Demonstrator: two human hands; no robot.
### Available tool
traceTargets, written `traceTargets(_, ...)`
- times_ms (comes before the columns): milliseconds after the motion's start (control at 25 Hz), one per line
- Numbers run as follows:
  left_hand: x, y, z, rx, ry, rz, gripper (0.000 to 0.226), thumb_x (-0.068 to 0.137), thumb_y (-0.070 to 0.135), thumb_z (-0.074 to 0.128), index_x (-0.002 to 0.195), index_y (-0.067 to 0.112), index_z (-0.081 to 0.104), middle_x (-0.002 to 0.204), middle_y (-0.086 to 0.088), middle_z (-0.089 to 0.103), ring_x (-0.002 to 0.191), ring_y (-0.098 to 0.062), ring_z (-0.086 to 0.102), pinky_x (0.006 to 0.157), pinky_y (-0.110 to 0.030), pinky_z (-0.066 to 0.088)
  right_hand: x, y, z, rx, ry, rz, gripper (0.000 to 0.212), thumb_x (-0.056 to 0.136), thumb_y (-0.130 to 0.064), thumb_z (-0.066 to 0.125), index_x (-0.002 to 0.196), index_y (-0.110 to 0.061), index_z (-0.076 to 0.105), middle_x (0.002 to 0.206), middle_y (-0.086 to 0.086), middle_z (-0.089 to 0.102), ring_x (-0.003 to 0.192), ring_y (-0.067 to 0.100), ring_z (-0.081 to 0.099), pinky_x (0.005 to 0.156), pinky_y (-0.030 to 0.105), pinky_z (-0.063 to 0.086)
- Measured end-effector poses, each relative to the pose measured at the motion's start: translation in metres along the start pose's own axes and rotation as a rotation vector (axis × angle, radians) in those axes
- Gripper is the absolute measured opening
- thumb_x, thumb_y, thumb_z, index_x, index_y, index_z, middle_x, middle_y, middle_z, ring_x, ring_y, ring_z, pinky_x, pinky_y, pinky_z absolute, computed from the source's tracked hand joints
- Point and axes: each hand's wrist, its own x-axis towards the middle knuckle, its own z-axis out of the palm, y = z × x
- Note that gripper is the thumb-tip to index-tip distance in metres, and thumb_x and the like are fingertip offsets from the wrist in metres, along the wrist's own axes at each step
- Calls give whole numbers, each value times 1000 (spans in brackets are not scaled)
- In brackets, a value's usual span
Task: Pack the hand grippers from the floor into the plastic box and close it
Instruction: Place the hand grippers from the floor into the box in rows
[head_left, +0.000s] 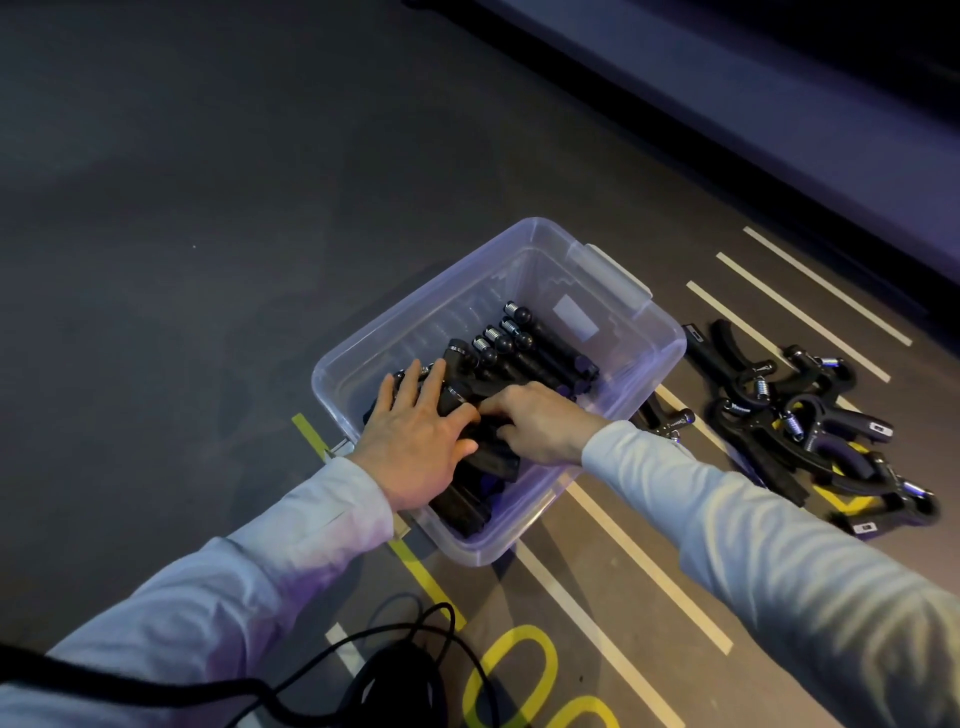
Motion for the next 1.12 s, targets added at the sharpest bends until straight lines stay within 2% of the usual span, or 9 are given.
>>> traceTargets(120, -4, 12, 0, 106, 36, -59, 44, 99, 39, 30, 142, 35, 22, 153, -19, -18, 139, -42, -13, 112, -54, 1, -5, -1, 5, -123, 40, 35, 36, 87, -9, 48, 119, -19, 60, 115, 17, 62, 109, 35, 58, 85, 37, 50)
traceTargets(240, -5, 19, 1, 78, 26, -100, 47, 100, 32, 32, 146, 26, 21, 150, -25, -20, 140, -40, -10, 114, -49, 9, -5, 1, 7, -192, 90, 109, 29, 89, -12, 51, 116, -16, 62, 116, 17, 60, 110, 37, 57, 83, 36, 48)
traceTargets(560, 6, 8, -2, 24, -90, -25, 48, 100, 31, 26, 147, 31, 13, 147, -19, -33, 138, -32, -24, 114, -48, -4, -4, 3, -5, -138, 73, 184, 29, 85, -10, 60, 113, -10, 64, 119, 18, 59, 111, 36, 57, 89, 36, 50)
traceTargets(680, 6, 6, -2, 26, -118, -12, 49, 100, 33, 24, 146, 35, 10, 149, -15, -31, 139, -31, -24, 112, -49, -8, -5, 7, -7, -126, 110, 189, 26, 82, -4, 53, 104, -8, 67, 110, 20, 62, 104, 36, 61, 83, 36, 51)
traceTargets(840, 10, 1, -7, 20, -162, -4, 47, 100, 39, 20, 145, 41, 7, 151, -12, -28, 139, -32, -23, 111, -54, -9, -9, 9, -4, -231, 150, 207, 24, 87, -8, 53, 108, -9, 63, 112, 17, 60, 105, 36, 59, 74, 34, 44)
traceTargets(920, 8, 5, -6, 50, -102, -8, 46, 99, 42, 22, 144, 41, 13, 153, -13, -22, 140, -35, -18, 112, -55, -6, -8, 9, -5, -266, 189, 203, 23, 87, -10, 50, 107, -10, 62, 112, 15, 60, 103, 35, 60, 70, 33, 39)
traceTargets(1000, 2, 12, -3, 69, 28, -26, 42, 98, 40, 31, 140, 39, 31, 155, -15, -8, 142, -37, -4, 113, -53, 5, -9, 9, -8, -287, 321, 162, 23, 86, -11, 49, 108, -11, 57, 111, 12, 59, 103, 34, 59, 68, 34, 39)
traceTargets(1040, -2, 15, -2, 59, 78, -37, 39, 97, 38, 36, 136, 37, 40, 155, -15, -1, 142, -36, 2, 113, -51, 12, -8, 10, -10, -294, 369, 123, 26, 86, -13, 52, 112, -11, 53, 115, 9, 56, 106, 33, 56, 70, 35, 41)
traceTargets(1120, -7, 18, 0, 6, 113, -50, 35, 95, 34, 43, 130, 35, 49, 155, -14, 5, 142, -33, 5, 111, -45, 21, -1, 11, -10, -331, 314, 19, 44, 87, -19, 58, 128, -15, 44, 124, 5, 51, 114, 28, 51, 82, 37, 44)
